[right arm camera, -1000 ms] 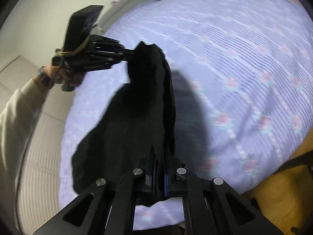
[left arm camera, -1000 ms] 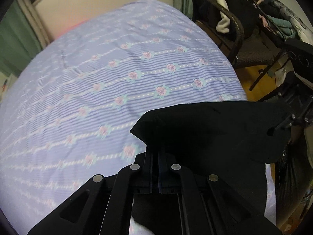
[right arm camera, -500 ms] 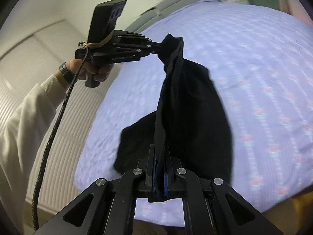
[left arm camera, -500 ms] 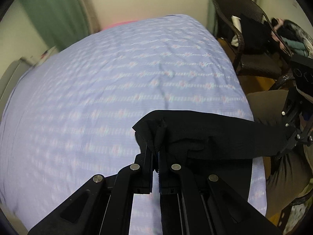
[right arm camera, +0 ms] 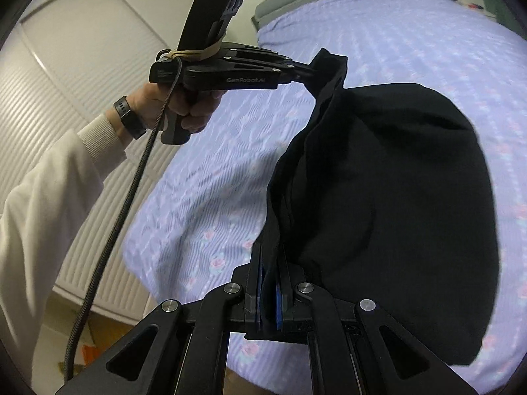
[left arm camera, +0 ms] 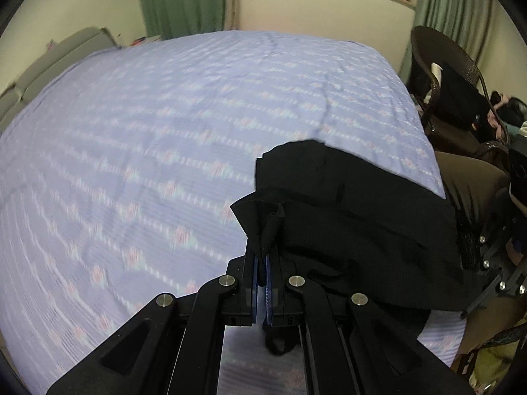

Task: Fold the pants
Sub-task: 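Lift the pants with both grippers and fold them over toward the waistband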

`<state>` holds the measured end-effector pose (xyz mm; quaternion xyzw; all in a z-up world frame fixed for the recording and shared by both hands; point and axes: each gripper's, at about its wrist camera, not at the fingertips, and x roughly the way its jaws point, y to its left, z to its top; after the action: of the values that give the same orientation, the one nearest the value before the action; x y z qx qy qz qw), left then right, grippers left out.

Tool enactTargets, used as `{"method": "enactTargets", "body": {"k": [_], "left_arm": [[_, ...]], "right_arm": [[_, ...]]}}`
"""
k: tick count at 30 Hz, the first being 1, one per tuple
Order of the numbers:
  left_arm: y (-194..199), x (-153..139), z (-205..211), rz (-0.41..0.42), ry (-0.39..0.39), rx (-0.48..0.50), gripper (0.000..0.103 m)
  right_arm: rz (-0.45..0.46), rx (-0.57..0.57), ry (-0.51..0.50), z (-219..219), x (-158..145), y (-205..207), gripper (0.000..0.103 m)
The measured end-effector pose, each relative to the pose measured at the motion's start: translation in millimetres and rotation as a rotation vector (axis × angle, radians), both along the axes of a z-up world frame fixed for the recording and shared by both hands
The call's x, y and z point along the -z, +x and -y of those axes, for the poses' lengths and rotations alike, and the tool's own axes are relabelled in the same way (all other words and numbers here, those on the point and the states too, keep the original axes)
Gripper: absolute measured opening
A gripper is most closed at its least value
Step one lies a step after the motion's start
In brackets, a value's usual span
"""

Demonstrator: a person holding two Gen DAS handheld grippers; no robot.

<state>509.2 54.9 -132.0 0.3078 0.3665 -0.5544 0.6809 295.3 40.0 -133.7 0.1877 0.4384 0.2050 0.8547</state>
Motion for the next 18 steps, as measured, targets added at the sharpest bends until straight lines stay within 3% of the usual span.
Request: {"method": "enactTargets", "body": {"k": [8,13,14,16,18], "left_arm": [[15.5,42.4,-34.8,-0.038,-0.046,-0.06,0.007],[14.5,49.5,-49.9,-0.038,-0.056,-0.083,0.008],[14.2,49.2,-55.9,-0.036,-0.055,-0.093,0.009],[14.3,48.8,-66.7,-0.02,-0.046,-0.123,0.01],[14.6,48.8,-78.4,-0.011,-0.036,-0.166,0.01]], "right_arm": [[-0.087,-0.019,-0.052,-32.9,37.6,25.5,0.007],[-0.126,-0.046,-0.075,-45.3,47.9,26.4,0.012],[-0.129,-0.052,-0.071,-47.5,47.8,26.2,0.015],[-0.122,-0.072,-0.062,-52.6,47.1,23.5,0.037],[-0.108,-0.087,-0.082,-60.1,43.9,21.2,0.048]]}}
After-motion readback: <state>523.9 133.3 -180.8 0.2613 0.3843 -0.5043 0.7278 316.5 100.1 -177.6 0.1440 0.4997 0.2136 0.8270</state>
